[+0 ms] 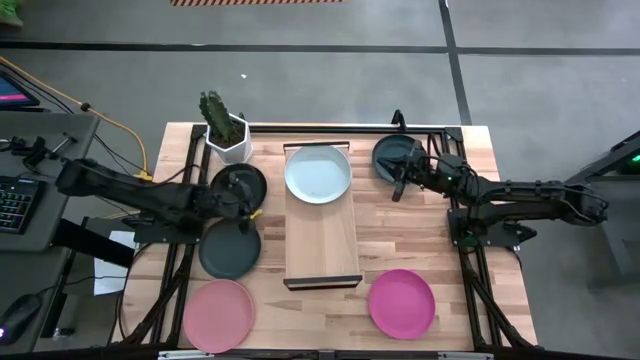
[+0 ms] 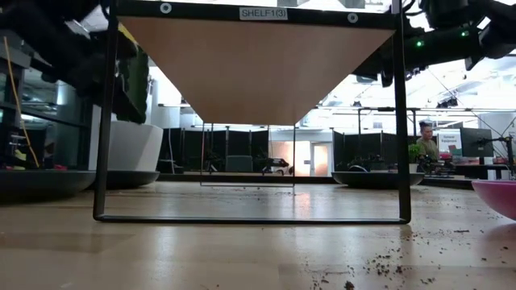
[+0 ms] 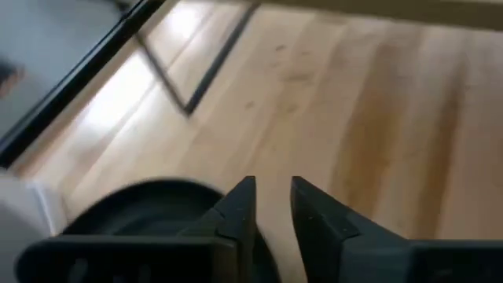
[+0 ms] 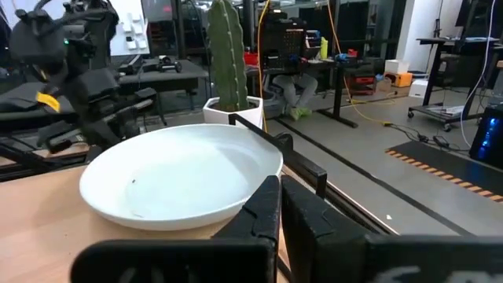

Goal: Place and stack plates onto a shelf
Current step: Put the top black plate on the shelf

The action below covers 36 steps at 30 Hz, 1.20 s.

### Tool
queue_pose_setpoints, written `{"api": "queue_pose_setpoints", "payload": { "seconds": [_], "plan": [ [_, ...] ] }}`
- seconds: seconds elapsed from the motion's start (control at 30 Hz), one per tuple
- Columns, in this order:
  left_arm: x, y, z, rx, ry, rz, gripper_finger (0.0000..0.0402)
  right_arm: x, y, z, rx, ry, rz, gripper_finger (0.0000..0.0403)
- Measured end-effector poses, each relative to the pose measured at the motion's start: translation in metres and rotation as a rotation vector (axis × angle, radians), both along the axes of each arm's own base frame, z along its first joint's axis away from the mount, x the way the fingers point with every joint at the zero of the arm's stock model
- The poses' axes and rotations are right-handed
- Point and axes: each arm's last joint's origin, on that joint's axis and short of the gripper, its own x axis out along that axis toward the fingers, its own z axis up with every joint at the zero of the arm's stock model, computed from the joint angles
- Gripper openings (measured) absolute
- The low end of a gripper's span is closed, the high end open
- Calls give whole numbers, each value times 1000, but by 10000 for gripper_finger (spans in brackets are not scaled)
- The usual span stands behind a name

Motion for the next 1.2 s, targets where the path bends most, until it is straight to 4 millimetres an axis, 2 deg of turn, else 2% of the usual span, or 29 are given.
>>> {"api": "queue_pose_setpoints", "payload": {
  "seconds": [0.2,0.43,0.6,0.9,1.2],
  "plan": [
    [4,18,-13,-131,64,119,116,0,0,-1,9,8,0,0],
    [9,31,-30,-235,172,175,127,0,0,-1,9,7,-1,0],
    [13,36,-38,-272,223,188,127,0,0,-1,9,7,-1,0],
    [27,36,-35,-304,232,162,127,0,0,-1,9,7,-1,0],
    [33,36,-48,-317,301,133,127,0,0,-1,11,14,-2,0]
  ]
}}
